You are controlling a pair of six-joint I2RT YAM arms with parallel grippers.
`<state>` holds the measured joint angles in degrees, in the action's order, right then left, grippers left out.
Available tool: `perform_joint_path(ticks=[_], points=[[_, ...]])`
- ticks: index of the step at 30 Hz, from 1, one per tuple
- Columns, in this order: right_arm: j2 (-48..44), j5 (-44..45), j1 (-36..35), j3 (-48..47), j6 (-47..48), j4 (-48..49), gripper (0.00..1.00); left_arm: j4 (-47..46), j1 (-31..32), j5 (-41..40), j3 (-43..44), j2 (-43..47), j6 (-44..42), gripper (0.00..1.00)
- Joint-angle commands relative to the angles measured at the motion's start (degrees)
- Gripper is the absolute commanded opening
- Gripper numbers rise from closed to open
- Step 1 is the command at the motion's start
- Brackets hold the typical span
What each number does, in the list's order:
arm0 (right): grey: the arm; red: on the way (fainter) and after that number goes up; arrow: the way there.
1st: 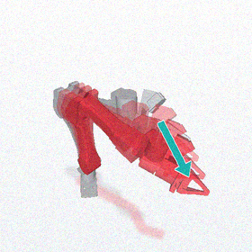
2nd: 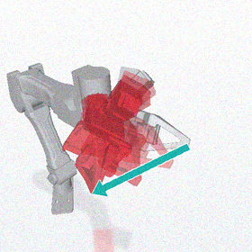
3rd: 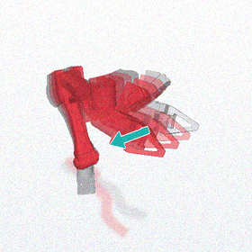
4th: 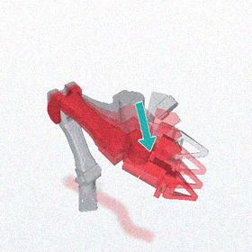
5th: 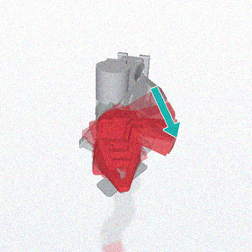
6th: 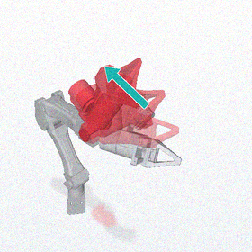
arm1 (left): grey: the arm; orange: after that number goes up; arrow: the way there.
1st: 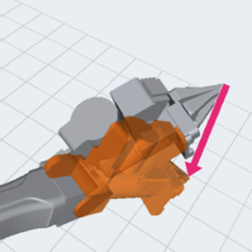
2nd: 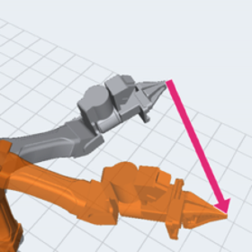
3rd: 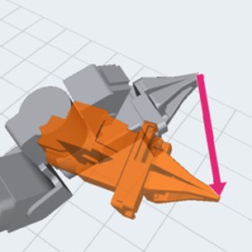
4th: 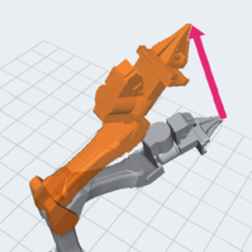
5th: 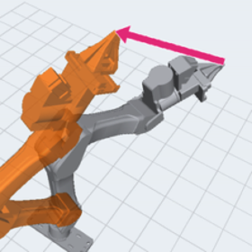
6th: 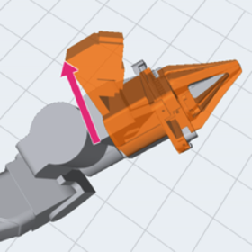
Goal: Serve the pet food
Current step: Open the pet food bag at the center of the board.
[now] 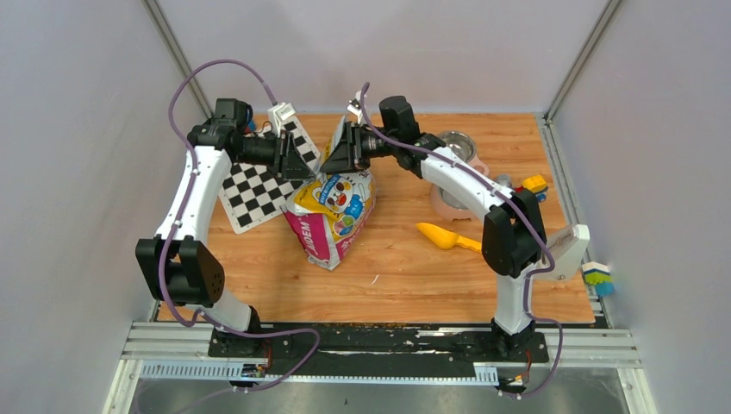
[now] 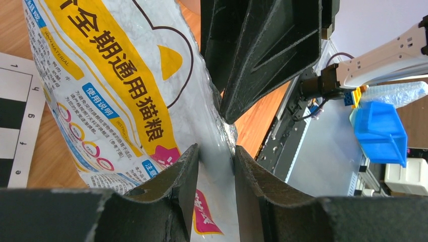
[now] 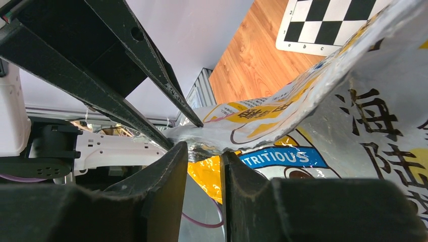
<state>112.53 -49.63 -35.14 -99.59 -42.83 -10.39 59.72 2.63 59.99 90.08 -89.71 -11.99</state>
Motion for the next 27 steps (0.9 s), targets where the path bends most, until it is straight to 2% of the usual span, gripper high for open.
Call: perform_joint_path(ticks=[1, 7, 14, 15, 16, 20, 22, 24, 27], points=[[1.1, -1.0, -0.3, -2.8, -1.9, 2.4, 0.29, -2.2, 0.6, -0.3, -0.7, 1.6, 0.1, 0.39], [2.6, -2.2, -0.3, -4.1, -2.3, 2.4, 0.21, -2.3, 0.9, -0.3, -1.0, 1.9, 0.2, 0.40], [2.7, -3.2, -0.3, -4.9, -1.9, 2.5, 0.00, -2.5, 1.0, -0.4, -1.2, 1.9, 0.0, 0.40], [2.6, -3.1, -0.3, -4.9, -1.5, 2.5, 0.00, -2.5, 0.9, -0.4, -1.1, 1.8, 0.0, 0.41], [2.5, -2.9, -0.2, -4.8, -1.0, 2.4, 0.00, -2.3, 0.9, -0.5, -0.9, 1.7, 0.0, 0.43], [1.6, -1.3, -0.3, -4.2, 1.3, 0.8, 0.00, -2.0, 1.0, -2.8, 1.9, 1.9, 0.6, 0.67], [1.3, -0.4, -0.3, -4.0, 2.4, 0.1, 0.00, -2.0, 0.9, -3.9, 4.2, 1.8, 1.3, 0.74], [0.7, 0.5, -0.3, -4.0, 3.2, -0.8, 0.00, -1.6, 0.9, -5.3, 6.6, 1.2, 1.7, 0.78], [0.2, 1.5, -0.3, -4.0, 4.3, -1.6, 0.00, -0.7, 0.9, -7.0, 9.4, -0.6, 2.2, 0.79]])
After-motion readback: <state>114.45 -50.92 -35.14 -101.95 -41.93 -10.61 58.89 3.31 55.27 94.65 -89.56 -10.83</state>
